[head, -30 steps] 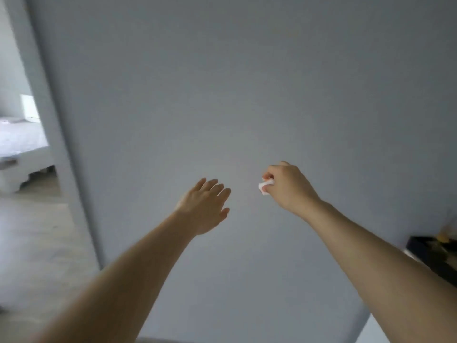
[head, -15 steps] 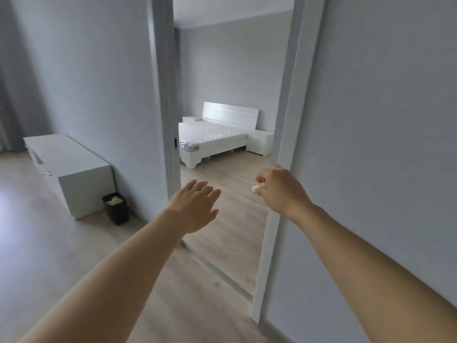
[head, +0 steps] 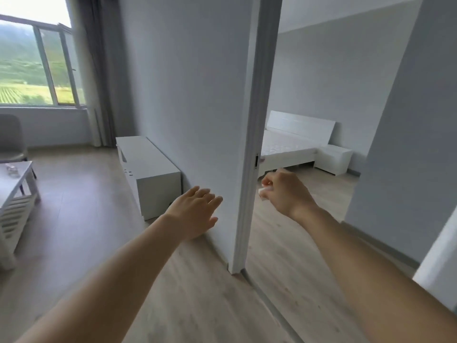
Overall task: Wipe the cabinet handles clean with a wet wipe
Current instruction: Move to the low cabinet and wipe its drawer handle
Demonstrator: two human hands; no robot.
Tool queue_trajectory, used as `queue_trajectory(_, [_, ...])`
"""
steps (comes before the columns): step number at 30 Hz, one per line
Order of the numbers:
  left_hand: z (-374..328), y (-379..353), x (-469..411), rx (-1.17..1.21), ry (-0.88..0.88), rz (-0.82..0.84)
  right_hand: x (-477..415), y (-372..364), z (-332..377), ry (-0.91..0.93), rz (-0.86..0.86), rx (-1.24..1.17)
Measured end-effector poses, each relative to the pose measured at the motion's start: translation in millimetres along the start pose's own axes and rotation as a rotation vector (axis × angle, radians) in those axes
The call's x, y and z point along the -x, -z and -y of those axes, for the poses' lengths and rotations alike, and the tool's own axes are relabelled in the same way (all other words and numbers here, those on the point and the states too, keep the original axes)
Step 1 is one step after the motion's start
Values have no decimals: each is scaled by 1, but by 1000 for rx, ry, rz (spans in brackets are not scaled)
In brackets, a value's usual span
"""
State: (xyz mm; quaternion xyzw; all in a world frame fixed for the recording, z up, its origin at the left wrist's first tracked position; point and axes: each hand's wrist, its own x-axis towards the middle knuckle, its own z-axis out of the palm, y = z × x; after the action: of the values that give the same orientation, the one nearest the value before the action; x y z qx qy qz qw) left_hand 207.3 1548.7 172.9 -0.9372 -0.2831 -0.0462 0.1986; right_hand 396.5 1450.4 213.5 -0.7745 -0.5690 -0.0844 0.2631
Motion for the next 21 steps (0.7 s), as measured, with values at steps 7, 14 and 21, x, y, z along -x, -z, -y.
queue_trajectory(7, [161,-60,-27,71,153,31,-148,-112,98,110,110,-95])
queue_trajectory(14, [353,-153,-61,51,226,7,-285,-249,218,230,144,-142])
queue_trajectory(21, [555,-227,-81,-161,171,118,-429,-360,342,239,148,-136])
